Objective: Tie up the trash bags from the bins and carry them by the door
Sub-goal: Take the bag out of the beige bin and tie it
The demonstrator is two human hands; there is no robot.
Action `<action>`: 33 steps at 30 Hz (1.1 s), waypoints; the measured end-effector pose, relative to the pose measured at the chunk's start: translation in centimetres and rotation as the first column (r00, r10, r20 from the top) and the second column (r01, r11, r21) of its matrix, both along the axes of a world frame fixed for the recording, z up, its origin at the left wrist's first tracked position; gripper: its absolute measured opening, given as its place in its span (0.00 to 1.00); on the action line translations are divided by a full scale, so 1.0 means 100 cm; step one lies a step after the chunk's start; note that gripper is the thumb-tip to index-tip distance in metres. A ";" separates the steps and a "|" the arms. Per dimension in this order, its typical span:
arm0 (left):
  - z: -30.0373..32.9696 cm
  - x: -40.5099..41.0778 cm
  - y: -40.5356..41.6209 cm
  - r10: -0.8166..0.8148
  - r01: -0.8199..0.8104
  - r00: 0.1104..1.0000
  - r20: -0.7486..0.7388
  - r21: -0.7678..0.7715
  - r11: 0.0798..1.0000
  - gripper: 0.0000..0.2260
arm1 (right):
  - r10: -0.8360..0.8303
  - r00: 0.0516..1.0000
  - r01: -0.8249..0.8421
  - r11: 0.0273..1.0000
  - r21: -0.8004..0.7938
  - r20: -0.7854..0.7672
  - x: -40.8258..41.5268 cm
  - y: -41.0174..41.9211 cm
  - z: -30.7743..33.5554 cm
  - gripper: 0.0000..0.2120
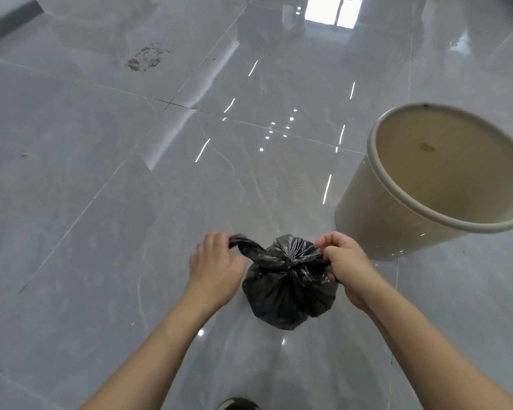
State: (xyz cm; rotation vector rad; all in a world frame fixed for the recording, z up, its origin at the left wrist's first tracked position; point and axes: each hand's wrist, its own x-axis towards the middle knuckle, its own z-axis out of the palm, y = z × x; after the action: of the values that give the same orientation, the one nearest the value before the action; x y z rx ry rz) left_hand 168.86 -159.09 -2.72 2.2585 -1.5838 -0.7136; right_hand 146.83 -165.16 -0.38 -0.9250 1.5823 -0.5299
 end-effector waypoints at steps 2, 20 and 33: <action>0.004 -0.022 0.005 -0.179 0.171 0.983 -0.035 -0.157 0.973 0.29 | 0.019 0.999 -0.020 0.999 0.026 0.030 0.000 0.002 -0.004 0.15; -0.008 -0.028 0.005 -0.156 0.199 0.897 -0.413 0.063 0.978 0.20 | 0.433 0.880 -0.468 0.861 -0.200 -0.198 -0.015 0.021 -0.019 0.25; -0.023 -0.044 -0.023 -0.235 0.266 0.954 -0.187 0.159 0.951 0.06 | 0.480 0.300 -0.831 0.556 0.022 -0.825 0.006 0.002 -0.029 0.09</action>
State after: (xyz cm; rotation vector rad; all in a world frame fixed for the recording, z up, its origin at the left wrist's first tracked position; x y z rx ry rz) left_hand 164.45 -161.43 -5.02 2.0705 -1.8076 -1.1265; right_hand 147.41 -164.97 -3.29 -2.2851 1.5598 0.2511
